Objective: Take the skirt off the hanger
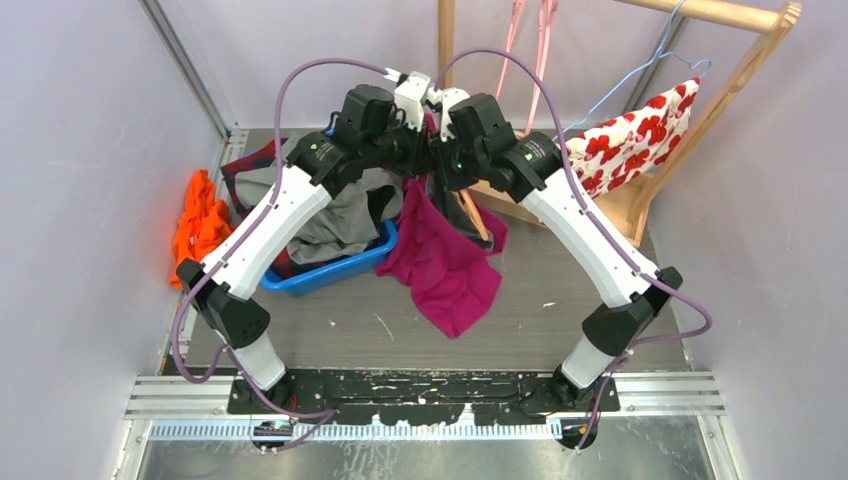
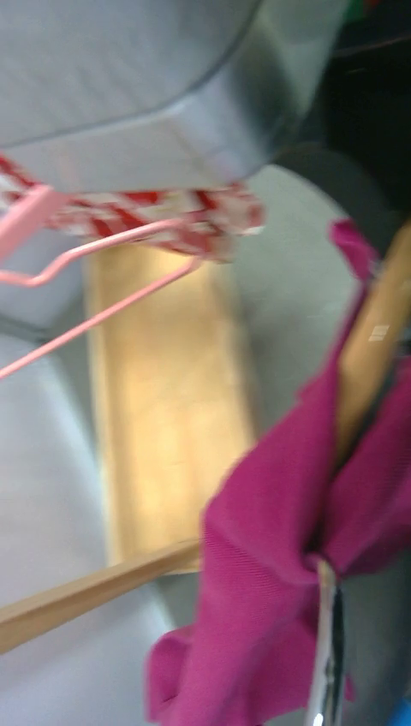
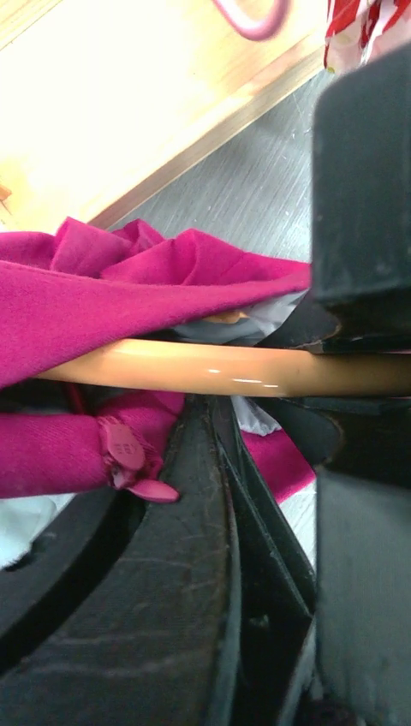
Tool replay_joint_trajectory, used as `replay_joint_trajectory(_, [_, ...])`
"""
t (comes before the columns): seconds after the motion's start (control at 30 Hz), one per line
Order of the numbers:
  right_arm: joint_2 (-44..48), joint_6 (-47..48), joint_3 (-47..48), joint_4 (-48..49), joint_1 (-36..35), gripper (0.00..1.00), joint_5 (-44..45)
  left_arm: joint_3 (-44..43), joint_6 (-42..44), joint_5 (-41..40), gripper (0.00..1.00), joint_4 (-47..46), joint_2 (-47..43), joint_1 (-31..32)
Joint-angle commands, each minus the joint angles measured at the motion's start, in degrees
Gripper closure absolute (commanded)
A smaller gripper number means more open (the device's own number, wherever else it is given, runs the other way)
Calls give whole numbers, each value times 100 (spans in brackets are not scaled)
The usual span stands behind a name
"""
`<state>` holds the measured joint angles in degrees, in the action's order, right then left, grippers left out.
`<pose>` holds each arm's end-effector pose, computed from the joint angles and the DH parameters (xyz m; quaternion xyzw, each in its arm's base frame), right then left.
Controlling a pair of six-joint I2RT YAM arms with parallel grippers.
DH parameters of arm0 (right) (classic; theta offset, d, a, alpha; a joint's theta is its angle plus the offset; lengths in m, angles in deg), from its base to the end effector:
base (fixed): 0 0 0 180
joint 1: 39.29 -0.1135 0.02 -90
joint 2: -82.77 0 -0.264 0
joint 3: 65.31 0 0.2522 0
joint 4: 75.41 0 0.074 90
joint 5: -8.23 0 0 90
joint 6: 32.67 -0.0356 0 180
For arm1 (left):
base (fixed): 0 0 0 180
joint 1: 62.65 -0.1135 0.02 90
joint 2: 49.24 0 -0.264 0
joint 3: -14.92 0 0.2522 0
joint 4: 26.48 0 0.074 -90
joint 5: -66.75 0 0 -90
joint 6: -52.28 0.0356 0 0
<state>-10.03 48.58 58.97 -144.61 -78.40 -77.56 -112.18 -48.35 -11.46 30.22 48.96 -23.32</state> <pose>0.2613 0.2090 0.4419 -0.2193 0.8700 0.1484 0.4158 0.2852 -0.2431 0.4459 0.2625 0.8120 -0.2967 0.4286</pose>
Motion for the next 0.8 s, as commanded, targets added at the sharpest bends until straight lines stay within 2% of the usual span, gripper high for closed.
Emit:
replay_joint_trajectory(0.0, [-481,184,1092,1042,9,99,314,209,230,386,100,-258,-479,303])
replay_joint_trajectory(0.07, [-450,193,1303,710,10,99,209,297,394,203,100,-240,-520,303])
replay_joint_trajectory(0.13, [-129,144,1084,688,13,99,27,287,558,-54,100,-208,-490,277])
replay_joint_trajectory(0.23, [318,254,812,404,13,99,75,-287,757,-194,100,114,-194,38])
replay_joint_trajectory(0.4, [896,287,606,-356,9,99,64,-1672,1074,-510,100,579,368,-639])
replay_joint_trajectory(0.6, [1893,55,248,-931,11,99,-279,-2524,949,-526,100,194,1015,-1991])
replay_joint_trajectory(0.67, [2076,-3,296,-1268,13,99,-367,-2889,888,-533,100,195,1348,-2202])
replay_joint_trajectory(0.77, [2377,-100,286,-1501,11,99,-269,-2971,948,-634,100,108,1470,-2244])
